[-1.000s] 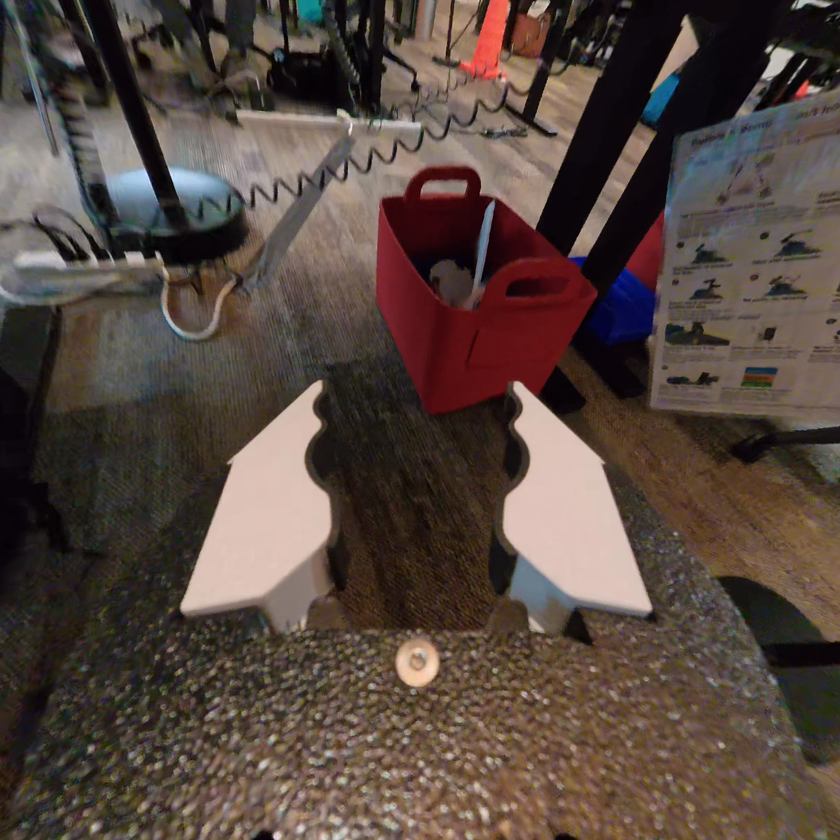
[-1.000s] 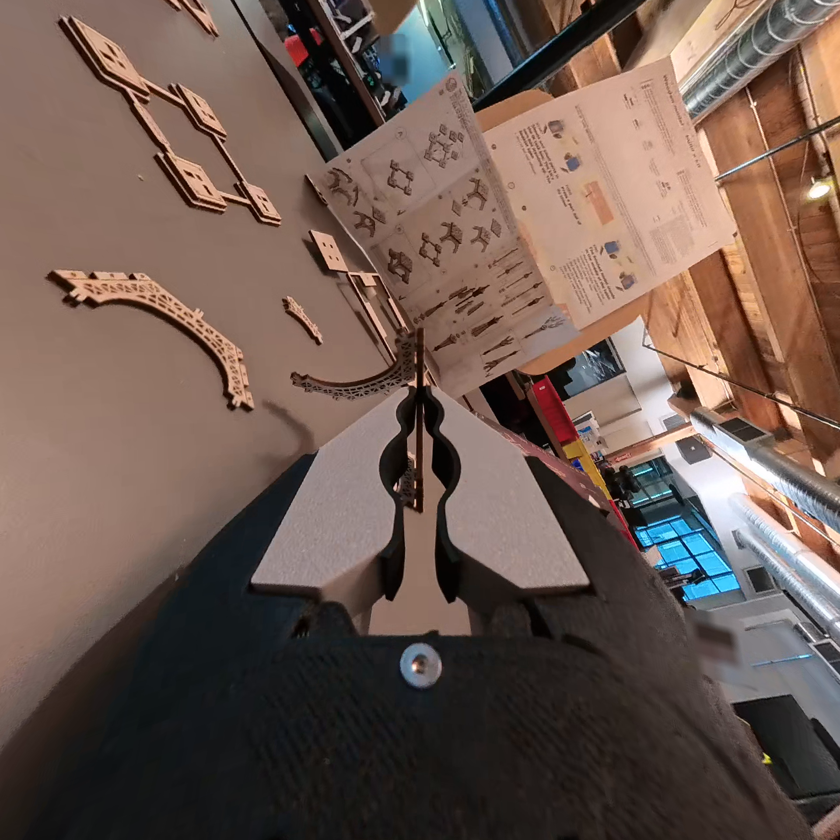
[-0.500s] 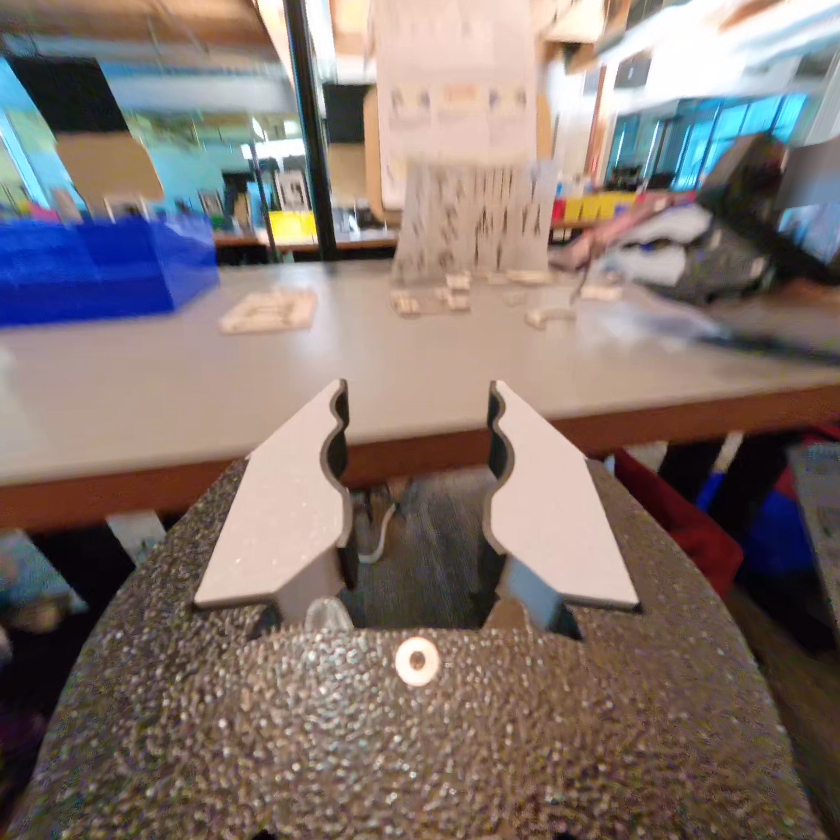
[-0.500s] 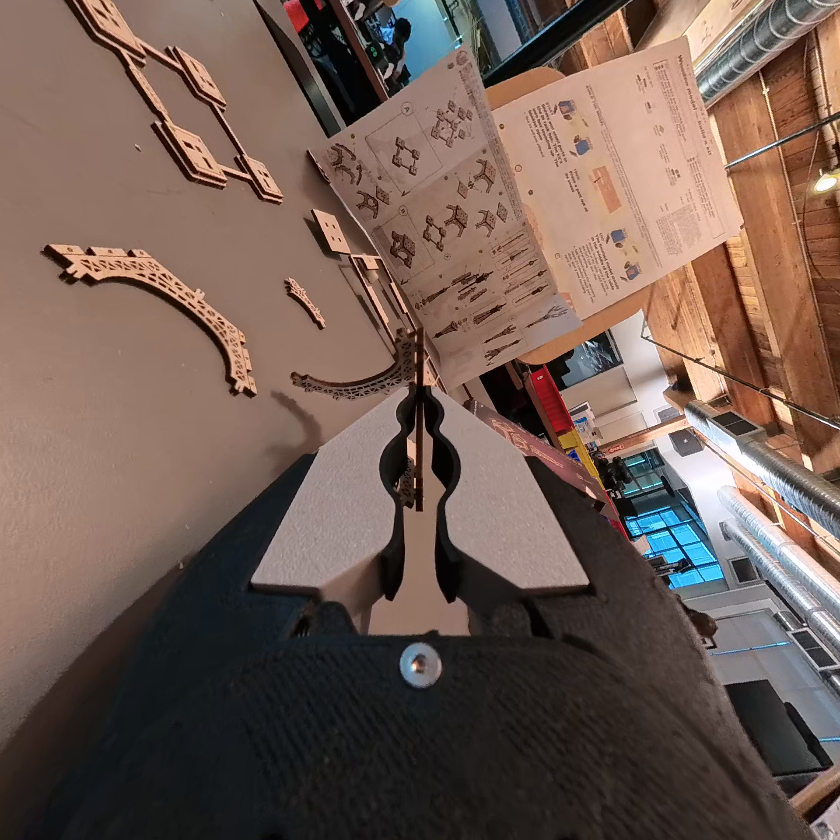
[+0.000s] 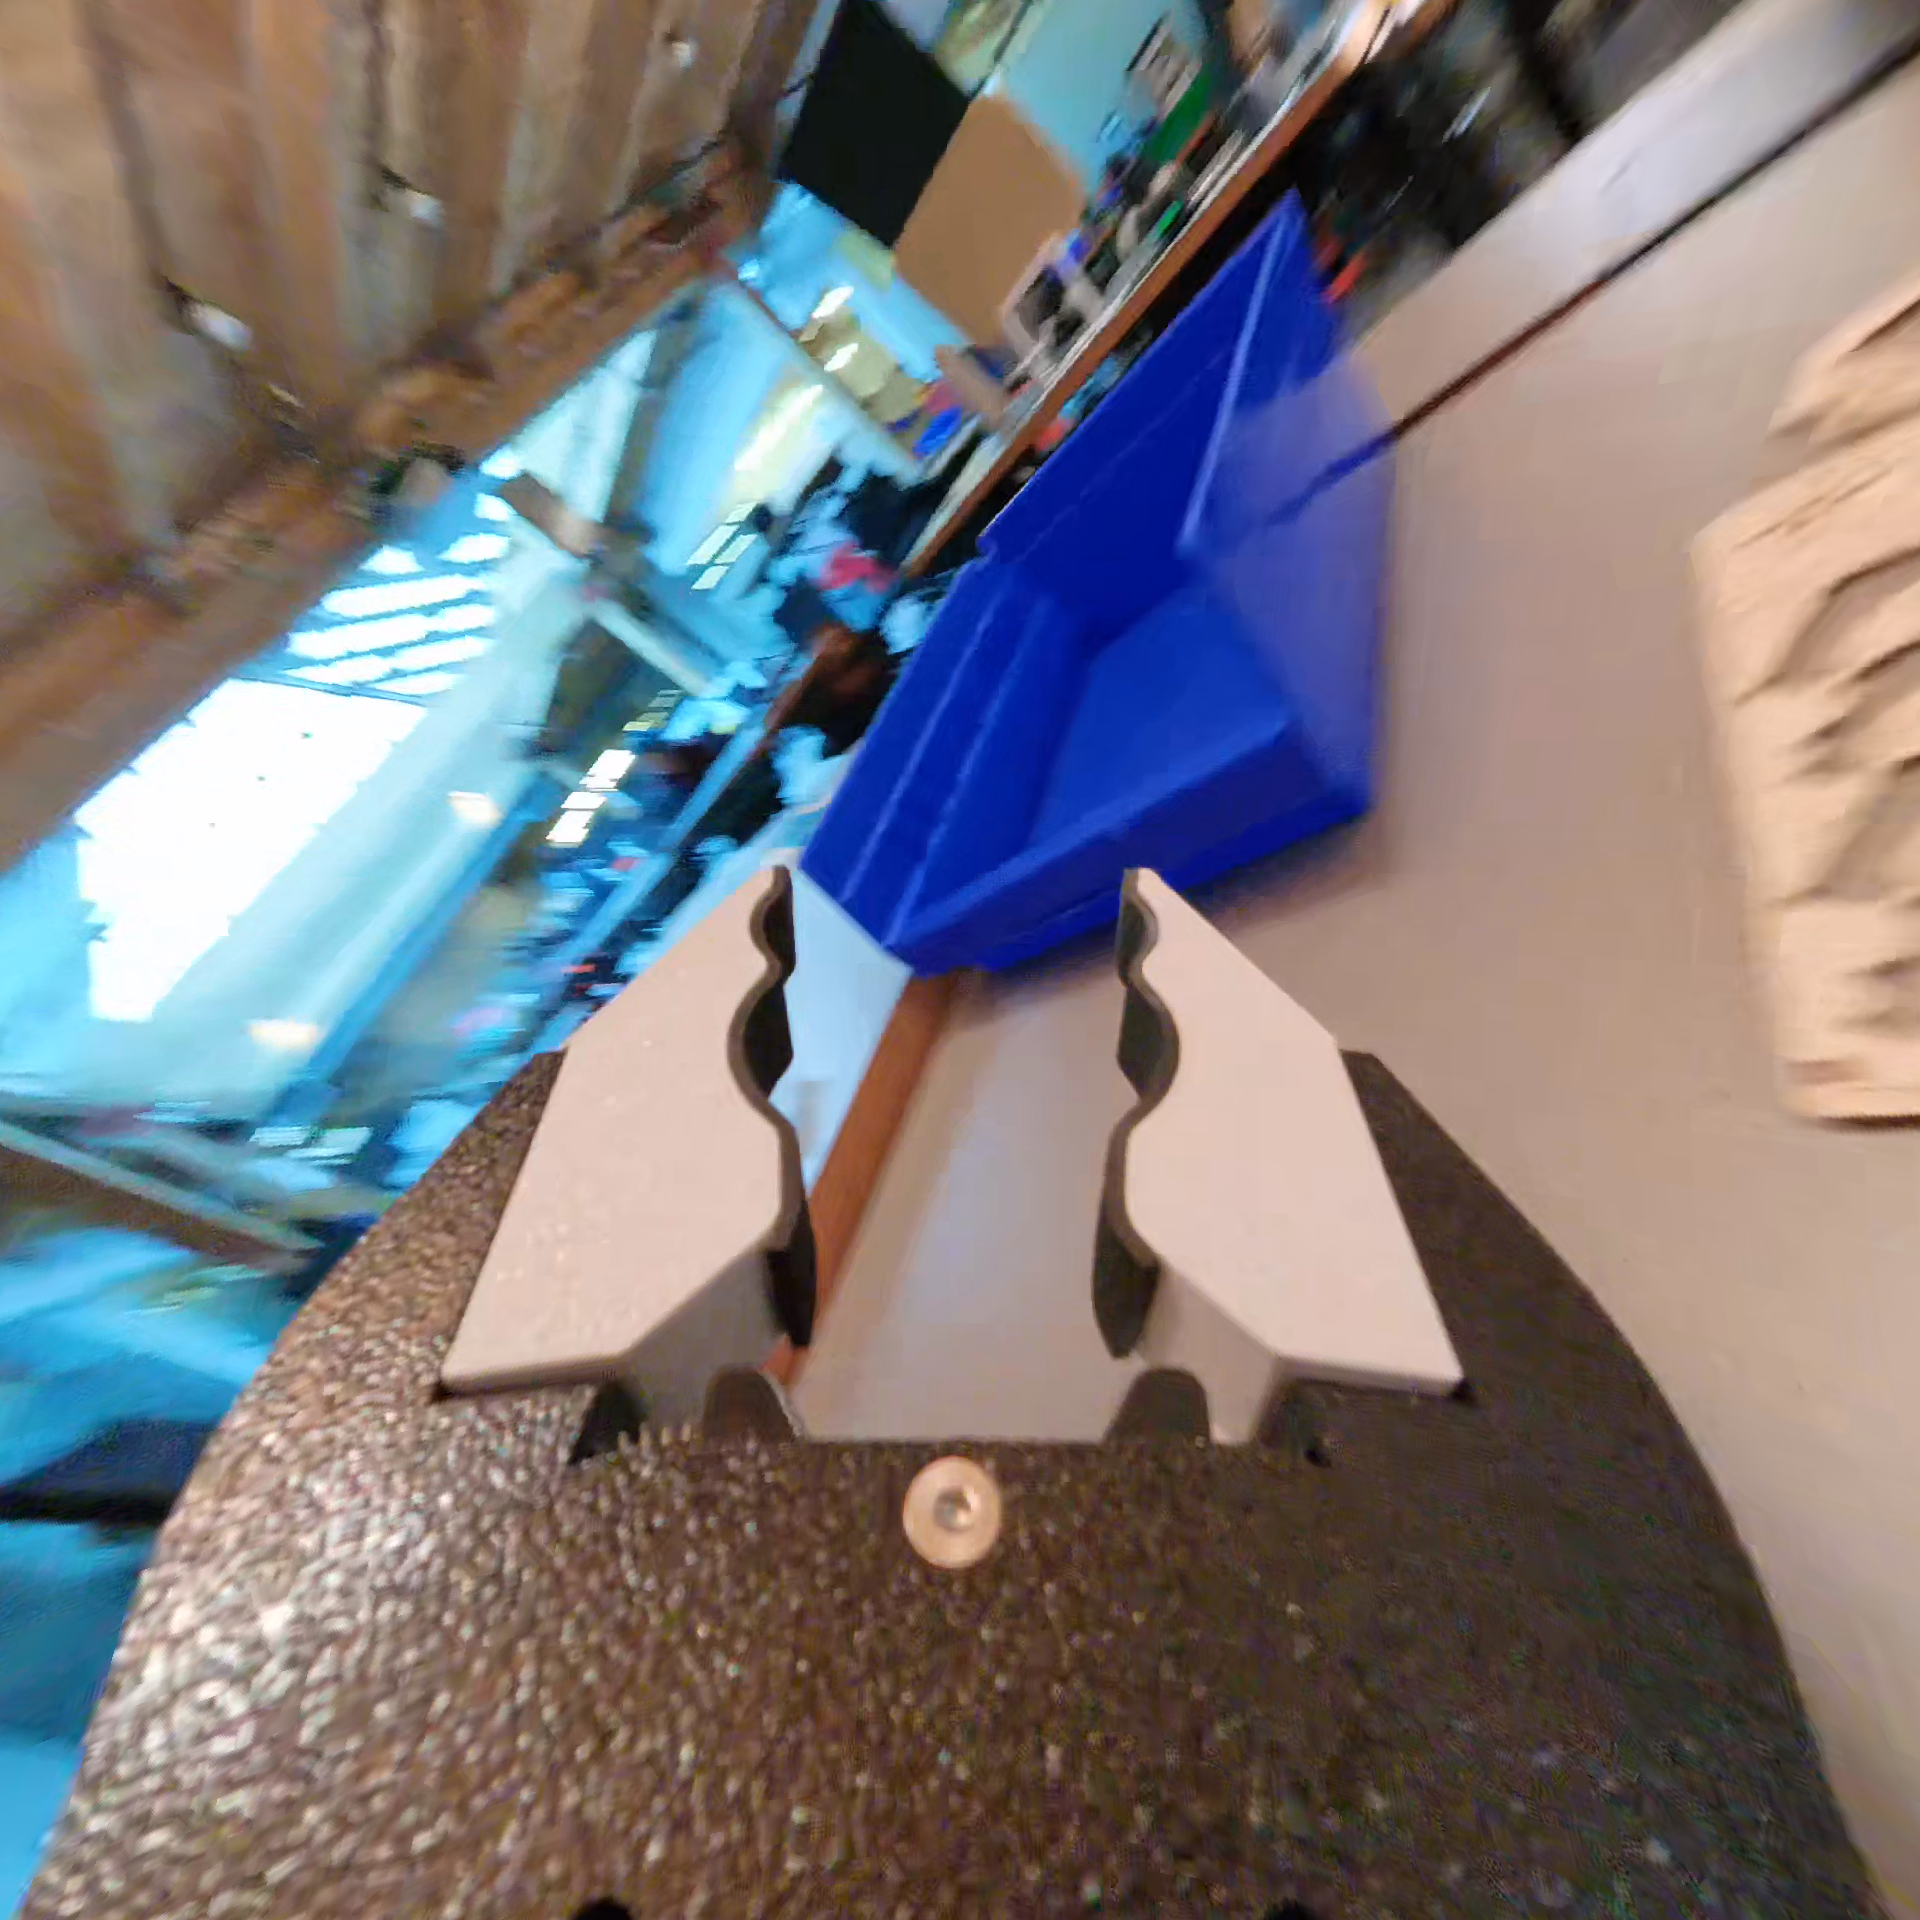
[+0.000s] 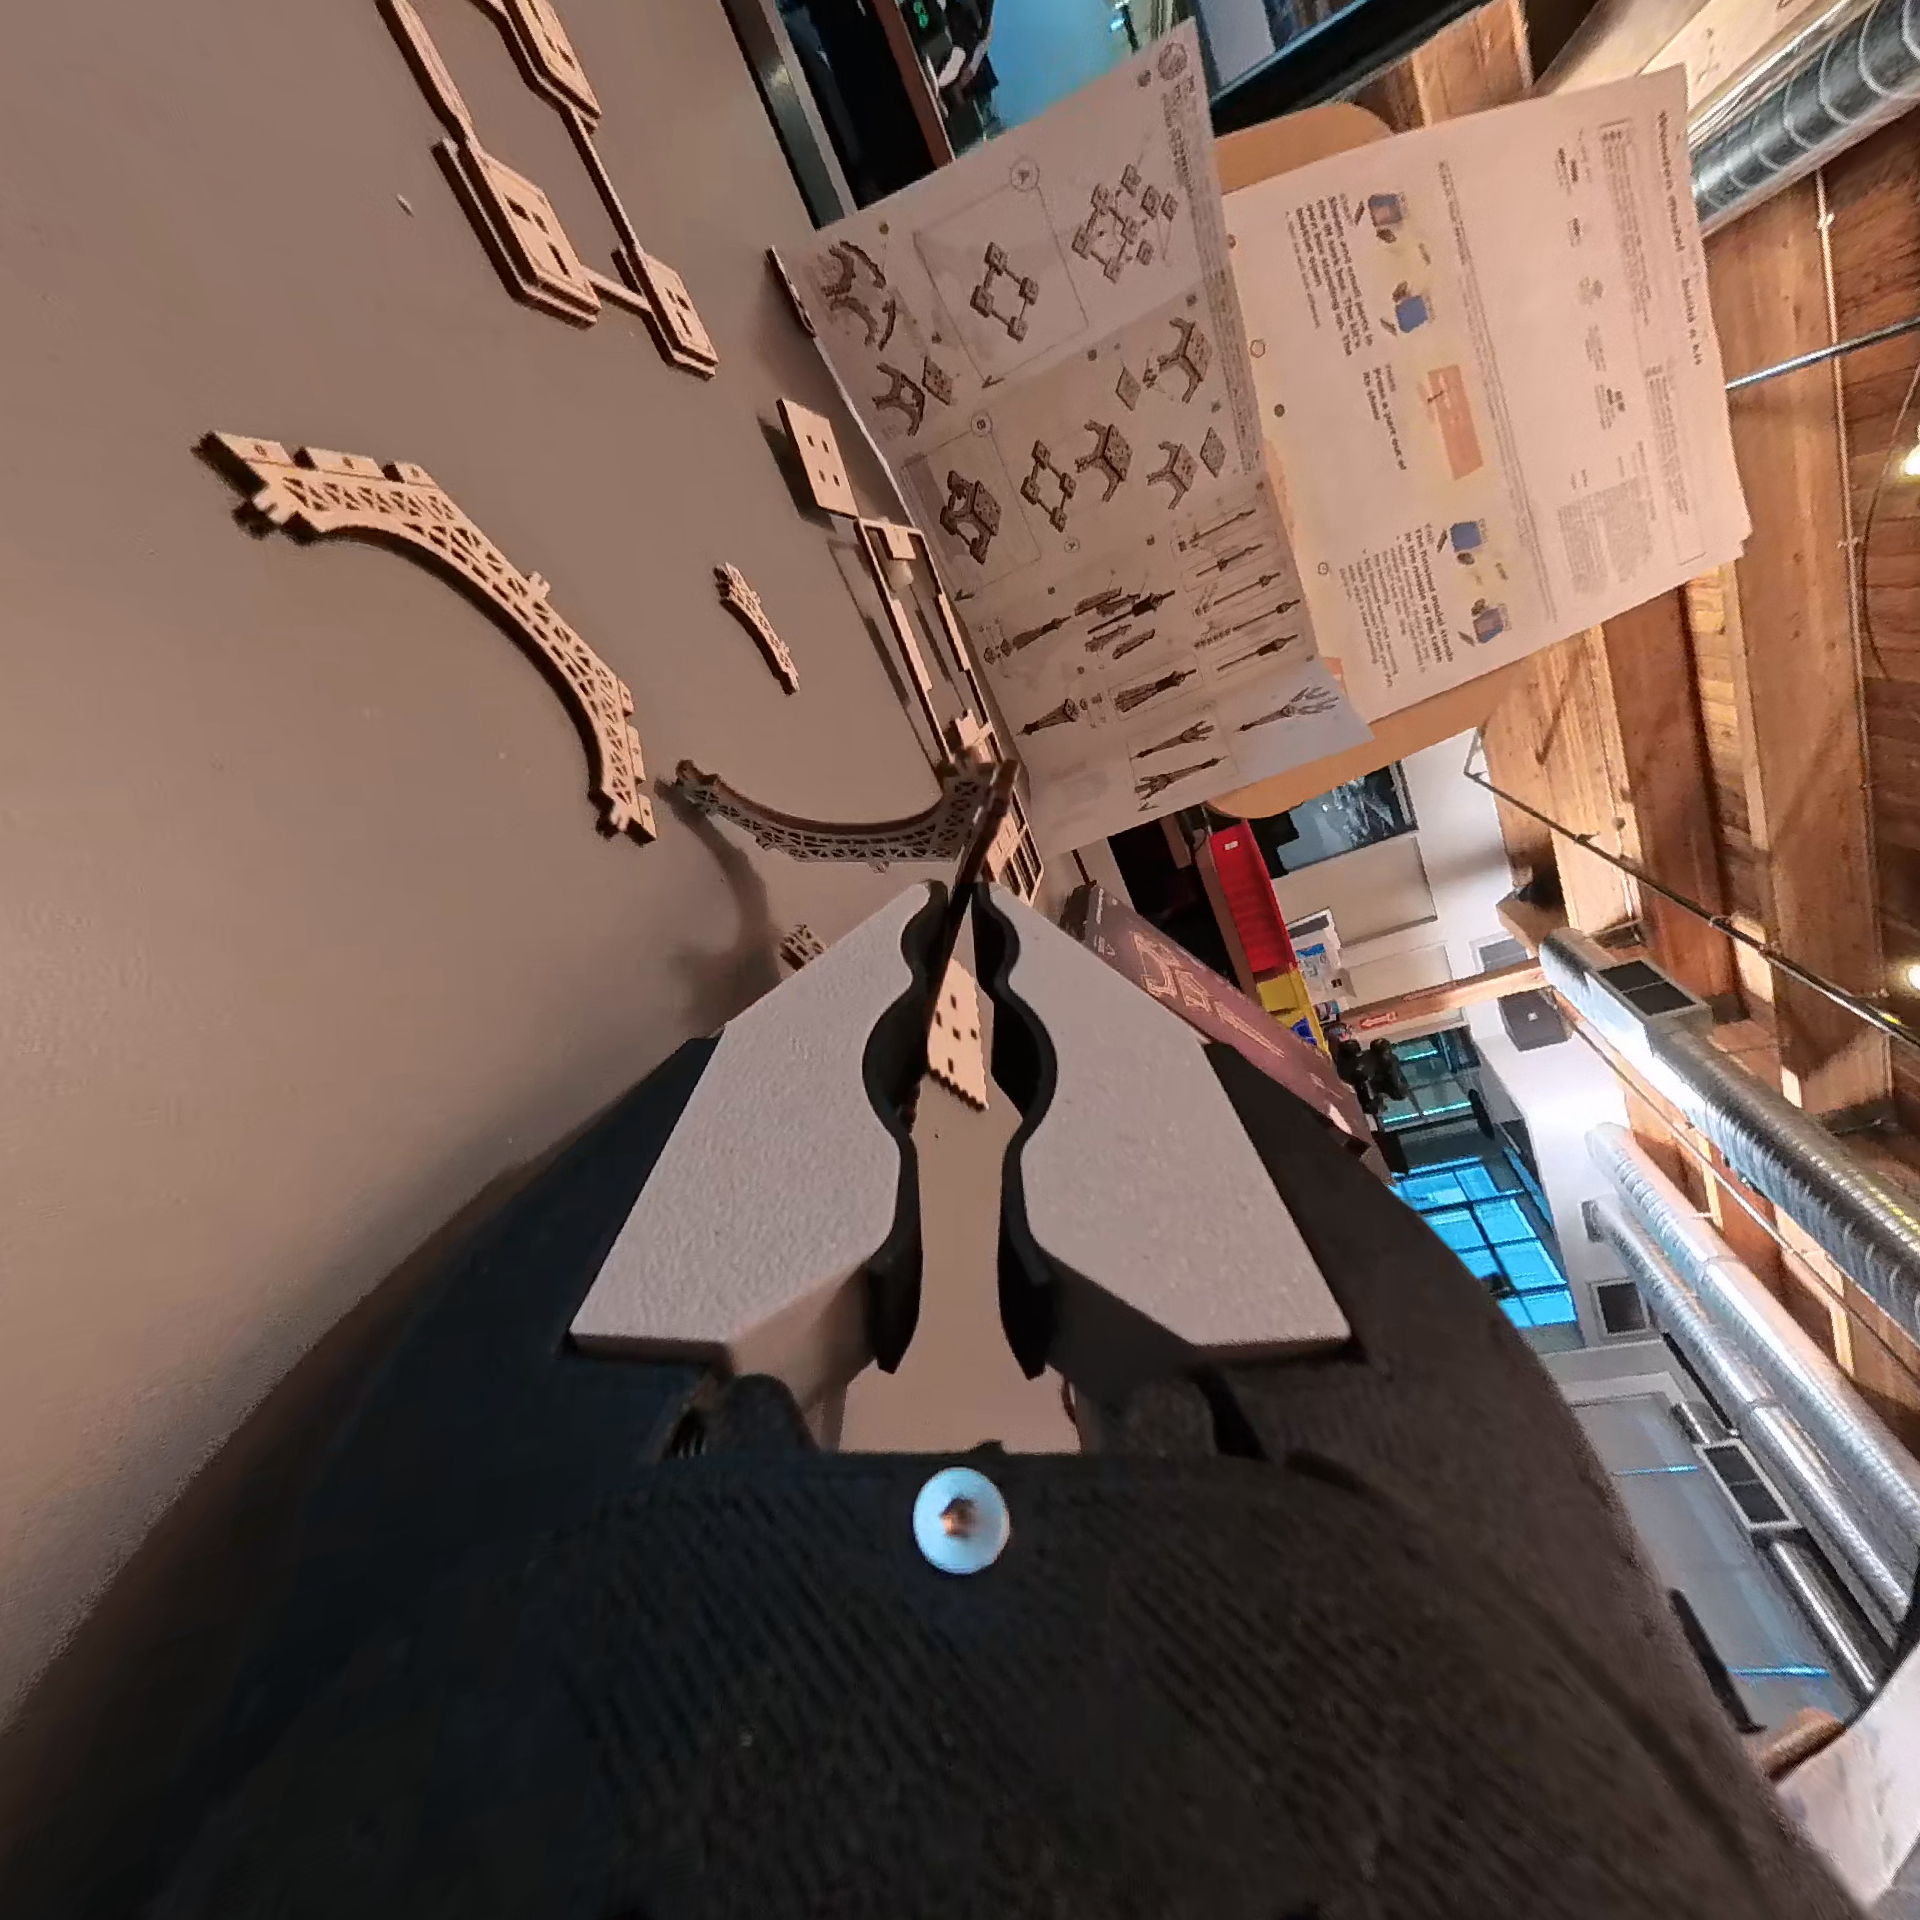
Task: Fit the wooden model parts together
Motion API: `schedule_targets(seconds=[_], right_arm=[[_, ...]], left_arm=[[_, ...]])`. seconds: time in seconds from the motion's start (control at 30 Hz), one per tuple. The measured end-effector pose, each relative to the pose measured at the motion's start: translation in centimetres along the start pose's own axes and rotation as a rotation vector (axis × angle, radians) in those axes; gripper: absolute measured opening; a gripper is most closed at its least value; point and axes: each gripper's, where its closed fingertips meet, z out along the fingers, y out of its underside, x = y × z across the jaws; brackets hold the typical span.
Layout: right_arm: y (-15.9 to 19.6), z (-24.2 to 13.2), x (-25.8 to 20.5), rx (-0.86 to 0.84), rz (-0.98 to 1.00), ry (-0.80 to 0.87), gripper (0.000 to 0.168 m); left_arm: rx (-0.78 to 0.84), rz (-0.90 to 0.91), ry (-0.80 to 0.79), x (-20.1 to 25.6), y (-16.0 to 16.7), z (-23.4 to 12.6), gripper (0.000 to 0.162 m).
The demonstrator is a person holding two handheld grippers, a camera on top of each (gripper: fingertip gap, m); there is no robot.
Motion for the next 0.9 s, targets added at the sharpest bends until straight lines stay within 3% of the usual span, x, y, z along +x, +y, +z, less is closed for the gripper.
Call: schedule_targets(seconds=[0.07,0.17,0.27,0.33,0.37,0.47,0.9], right_arm=[[0.0,0.0,0.0,0.000,-0.008,0.005,0.002],[0.3,0.0,-0.4,-0.024,-0.034,-0.006,0.003],[0.4,0.1,-0.6,-0.036,-0.048,-0.012,0.004],[0.4,0.1,-0.9,-0.040,-0.065,-0.017,0.004],[0.5,0.0,-1.0,-0.041,-0.068,-0.018,0.005],[0.5,0.0,-1.0,-0.045,-0.070,-0.019,0.005],[0.4,-0.3,-1.5,-0.054,-0.098,-0.023,0.006]], left_arm=[[-0.036,0.141,-0.078,-0.3,2.7,2.0,0.059],[-0.135,0.208,-0.092,-1.0,7.6,2.9,0.058],[-0.169,0.141,-0.081,-2.0,9.4,2.7,0.057],[-0.239,0.212,-0.054,-1.4,10.9,2.9,0.062],[-0.274,0.260,-0.056,-1.2,11.5,3.0,0.054],[-0.317,0.332,-0.094,-1.4,12.4,3.1,0.043],[-0.353,0.333,-0.105,-2.1,13.6,2.5,0.036]])
